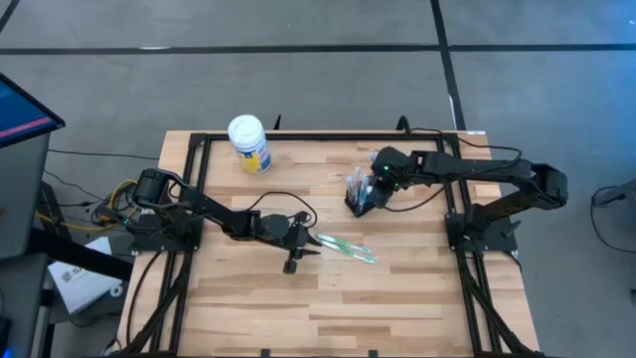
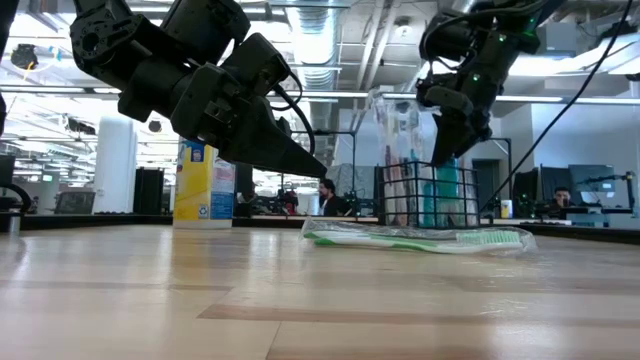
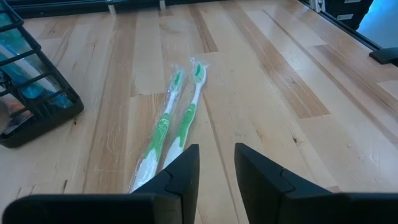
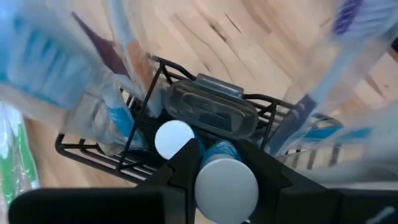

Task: Pick & Place toothbrushing station
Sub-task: Put the blue mouthwash into the mesh organizer

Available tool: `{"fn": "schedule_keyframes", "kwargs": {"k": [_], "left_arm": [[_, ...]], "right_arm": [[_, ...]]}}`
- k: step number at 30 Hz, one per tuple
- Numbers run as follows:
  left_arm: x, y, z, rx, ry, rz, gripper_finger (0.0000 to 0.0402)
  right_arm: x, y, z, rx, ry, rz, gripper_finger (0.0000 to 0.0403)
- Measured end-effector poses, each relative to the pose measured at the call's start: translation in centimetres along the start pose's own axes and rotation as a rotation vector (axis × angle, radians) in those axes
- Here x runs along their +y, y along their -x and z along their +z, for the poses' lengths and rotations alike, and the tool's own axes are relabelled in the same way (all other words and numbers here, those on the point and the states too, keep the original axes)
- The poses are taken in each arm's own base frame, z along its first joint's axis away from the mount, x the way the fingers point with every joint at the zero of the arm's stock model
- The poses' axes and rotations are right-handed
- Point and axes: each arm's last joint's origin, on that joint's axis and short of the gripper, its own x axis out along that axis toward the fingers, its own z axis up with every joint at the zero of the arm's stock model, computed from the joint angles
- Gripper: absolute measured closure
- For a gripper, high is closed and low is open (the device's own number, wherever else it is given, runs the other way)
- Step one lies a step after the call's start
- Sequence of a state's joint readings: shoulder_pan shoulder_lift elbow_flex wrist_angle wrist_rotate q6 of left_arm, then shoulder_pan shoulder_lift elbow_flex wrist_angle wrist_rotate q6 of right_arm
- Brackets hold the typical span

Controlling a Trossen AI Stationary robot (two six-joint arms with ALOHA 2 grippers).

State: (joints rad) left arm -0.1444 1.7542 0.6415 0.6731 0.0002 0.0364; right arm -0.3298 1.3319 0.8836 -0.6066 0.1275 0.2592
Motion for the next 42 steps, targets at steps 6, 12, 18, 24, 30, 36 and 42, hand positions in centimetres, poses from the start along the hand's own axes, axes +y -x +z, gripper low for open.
{"fn": "schedule_keyframes", "kwargs": {"k": [6,12,18,24,30,36,42], "left_arm": [[0.0,0.0,0.0,0.0,0.0,0.0,0.0307],[0.0,0.0,0.0,0.0,0.0,0.0,0.0307],[0.0,0.0,0.0,0.0,0.0,0.0,0.0307],[0.0,0.0,0.0,0.0,0.0,0.0,0.0307],[0.0,0.0,0.0,0.0,0.0,0.0,0.0307],[0.0,0.0,0.0,0.0,0.0,0.0,0.0307],[0.0,0.0,0.0,0.0,0.0,0.0,0.0307]], "right_arm": [[-0.08,-0.53,-0.55,0.004,-0.003,-0.001,0.0321],[-0.03,-0.66,-0.63,-0.004,-0.003,0.004,0.0309],[-0.03,-0.66,-0.63,-0.004,-0.003,0.005,0.0314],[-0.01,-0.67,-0.63,-0.003,-0.003,0.006,0.0295],[0.08,-0.65,-0.66,-0.002,0.001,0.01,0.0292],[0.36,-0.63,-0.76,0.001,0.012,0.015,0.0295],[0.64,-0.6,-0.81,-0.002,0.027,0.019,0.0293]]}}
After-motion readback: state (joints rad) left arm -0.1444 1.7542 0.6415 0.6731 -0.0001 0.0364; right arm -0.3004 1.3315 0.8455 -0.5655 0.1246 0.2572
